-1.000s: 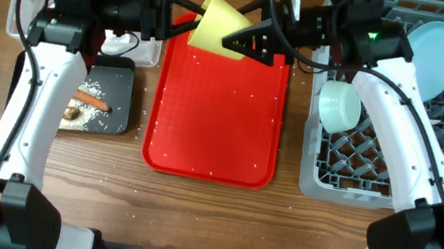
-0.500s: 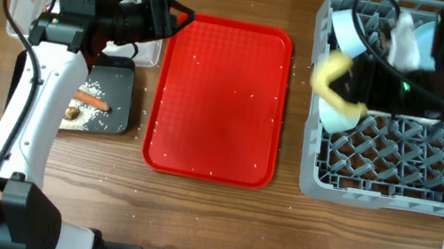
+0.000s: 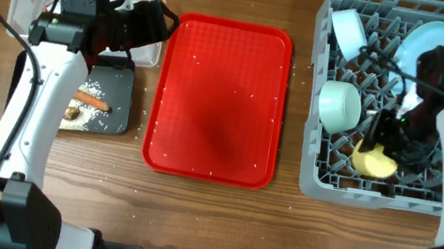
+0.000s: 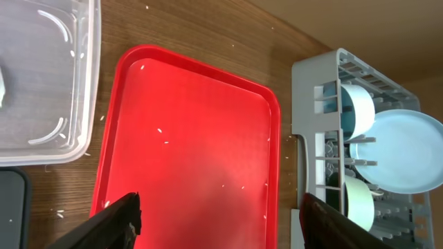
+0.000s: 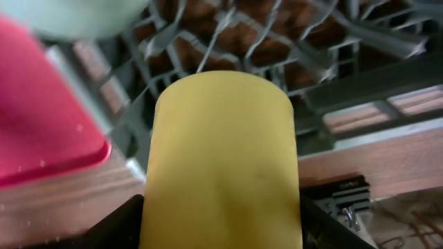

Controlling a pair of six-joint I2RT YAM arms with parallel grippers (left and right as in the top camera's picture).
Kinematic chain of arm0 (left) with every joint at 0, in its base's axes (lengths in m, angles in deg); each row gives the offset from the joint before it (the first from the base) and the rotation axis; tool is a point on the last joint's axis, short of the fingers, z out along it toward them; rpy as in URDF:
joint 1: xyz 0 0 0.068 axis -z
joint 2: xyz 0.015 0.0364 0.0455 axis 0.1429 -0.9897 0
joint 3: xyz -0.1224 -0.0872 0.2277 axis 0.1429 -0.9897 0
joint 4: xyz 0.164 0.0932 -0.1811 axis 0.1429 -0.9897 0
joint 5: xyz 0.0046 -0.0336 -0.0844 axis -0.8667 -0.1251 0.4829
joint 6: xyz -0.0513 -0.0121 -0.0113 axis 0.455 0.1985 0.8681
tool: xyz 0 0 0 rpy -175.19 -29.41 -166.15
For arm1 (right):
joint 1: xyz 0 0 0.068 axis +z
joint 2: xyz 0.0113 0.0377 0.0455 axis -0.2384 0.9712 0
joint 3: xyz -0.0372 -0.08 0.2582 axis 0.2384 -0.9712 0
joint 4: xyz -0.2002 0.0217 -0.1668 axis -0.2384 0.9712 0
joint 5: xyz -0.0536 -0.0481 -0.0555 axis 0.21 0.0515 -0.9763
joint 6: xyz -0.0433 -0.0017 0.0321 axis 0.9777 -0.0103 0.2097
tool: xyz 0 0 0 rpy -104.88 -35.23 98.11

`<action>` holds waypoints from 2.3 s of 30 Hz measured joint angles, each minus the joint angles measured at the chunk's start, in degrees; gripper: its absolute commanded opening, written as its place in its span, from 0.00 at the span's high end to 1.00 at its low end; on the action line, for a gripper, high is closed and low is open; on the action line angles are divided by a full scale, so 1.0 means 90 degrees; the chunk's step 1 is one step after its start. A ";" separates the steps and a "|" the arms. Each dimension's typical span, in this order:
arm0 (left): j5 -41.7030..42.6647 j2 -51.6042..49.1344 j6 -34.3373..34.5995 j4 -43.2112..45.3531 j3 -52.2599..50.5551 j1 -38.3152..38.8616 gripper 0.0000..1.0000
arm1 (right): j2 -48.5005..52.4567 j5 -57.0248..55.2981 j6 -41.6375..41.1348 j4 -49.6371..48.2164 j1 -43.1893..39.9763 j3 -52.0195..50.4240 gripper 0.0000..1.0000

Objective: Sort waste into correct bins and load items into the dishwasher rack

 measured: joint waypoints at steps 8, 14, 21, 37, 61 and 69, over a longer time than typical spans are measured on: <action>-0.0056 0.0000 -0.0017 -0.0053 0.0000 0.0002 0.01 | 0.0784 -0.0053 0.0068 -0.0333 -0.0376 -0.0070 0.42; -0.0058 0.0000 0.0000 -0.0146 0.0000 0.0000 0.00 | 0.0959 -0.0049 0.0189 -0.0325 -0.0374 -0.0287 0.00; -0.0061 0.0000 0.0000 -0.0160 0.0000 0.0000 0.00 | 0.0971 -0.0002 0.0255 -0.0061 -0.0374 0.0155 0.00; -0.0078 0.0000 0.0000 -0.0163 0.0000 0.0002 0.00 | -0.3866 0.1100 -0.3150 0.0189 0.0080 0.2516 0.00; -0.0078 0.0000 0.0000 -0.0165 0.0002 0.0000 0.00 | -0.8607 0.0675 0.0223 -1.0365 0.0153 -0.8318 0.00; -0.0080 0.0000 0.0000 -0.0165 0.0000 0.0002 0.00 | -0.9666 0.0542 0.0053 -1.0445 0.0250 -0.9369 0.00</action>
